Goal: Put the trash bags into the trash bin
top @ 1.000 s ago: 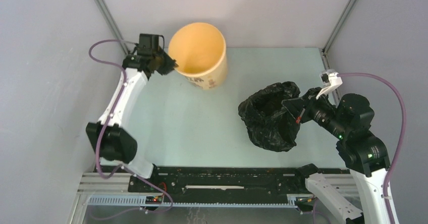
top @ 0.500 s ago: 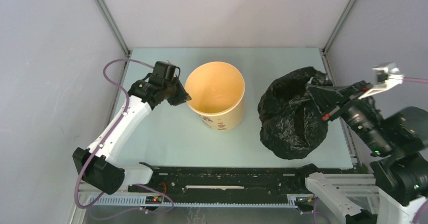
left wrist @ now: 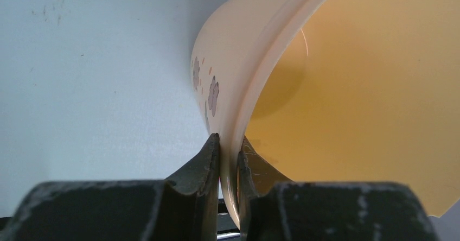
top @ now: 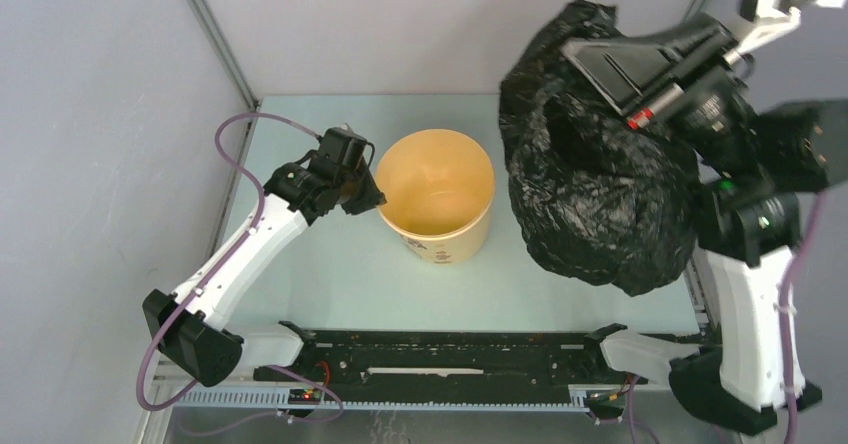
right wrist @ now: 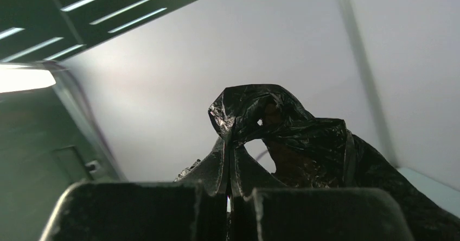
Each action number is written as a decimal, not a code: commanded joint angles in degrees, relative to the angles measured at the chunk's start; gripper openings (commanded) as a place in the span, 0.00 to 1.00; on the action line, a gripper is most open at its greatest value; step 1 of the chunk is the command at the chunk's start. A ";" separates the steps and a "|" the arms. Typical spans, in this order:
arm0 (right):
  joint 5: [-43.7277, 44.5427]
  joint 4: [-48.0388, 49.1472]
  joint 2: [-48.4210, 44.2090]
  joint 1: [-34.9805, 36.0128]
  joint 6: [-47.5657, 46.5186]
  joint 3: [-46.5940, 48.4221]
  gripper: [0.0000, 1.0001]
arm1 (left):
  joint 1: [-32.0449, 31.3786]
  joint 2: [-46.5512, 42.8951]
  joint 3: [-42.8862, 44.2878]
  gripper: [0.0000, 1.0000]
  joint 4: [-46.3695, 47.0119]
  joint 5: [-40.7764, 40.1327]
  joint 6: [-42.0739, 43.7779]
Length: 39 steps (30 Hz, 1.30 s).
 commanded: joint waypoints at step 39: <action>4.96 21.20 35.08 13.99 18.99 21.19 0.00 | 1.24 -20.95 -0.98 0.87 -7.58 -3.86 12.51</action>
